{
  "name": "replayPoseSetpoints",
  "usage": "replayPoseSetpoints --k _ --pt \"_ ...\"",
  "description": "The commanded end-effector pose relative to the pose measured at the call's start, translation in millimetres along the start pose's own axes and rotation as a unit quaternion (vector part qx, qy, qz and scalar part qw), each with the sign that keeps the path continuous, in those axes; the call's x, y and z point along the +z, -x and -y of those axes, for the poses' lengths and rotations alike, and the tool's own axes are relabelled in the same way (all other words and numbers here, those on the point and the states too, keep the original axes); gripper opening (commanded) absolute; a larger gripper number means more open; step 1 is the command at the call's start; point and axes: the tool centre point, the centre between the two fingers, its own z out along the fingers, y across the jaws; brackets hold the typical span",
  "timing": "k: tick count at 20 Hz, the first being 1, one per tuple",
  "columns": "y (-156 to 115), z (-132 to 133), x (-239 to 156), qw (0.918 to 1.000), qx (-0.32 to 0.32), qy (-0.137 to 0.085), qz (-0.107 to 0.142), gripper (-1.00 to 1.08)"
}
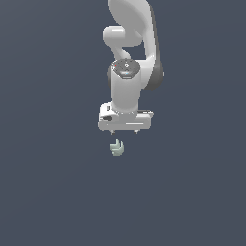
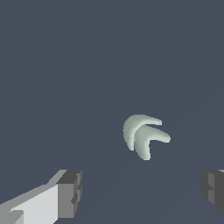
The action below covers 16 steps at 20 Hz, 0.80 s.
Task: Pick up the object and move it to a goal position.
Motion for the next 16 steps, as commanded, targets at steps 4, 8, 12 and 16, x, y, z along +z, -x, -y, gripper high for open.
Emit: replayPoseSetpoints --k 4,8,12,16 --pt "-1.3 -3.2 -2.6 1.0 -0.001 0.002 -0.002 1.0" --pt "-5.6 -14.0 -12.2 0.9999 -0.006 0.007 -0.01 1.0" --pt "-6.8 -17.5 -16.3 0.9998 -0.012 0.01 -0.013 1.0" --pt "-6.5 -16.7 -15.1 0.9998 -0.009 0.009 -0.013 1.0"
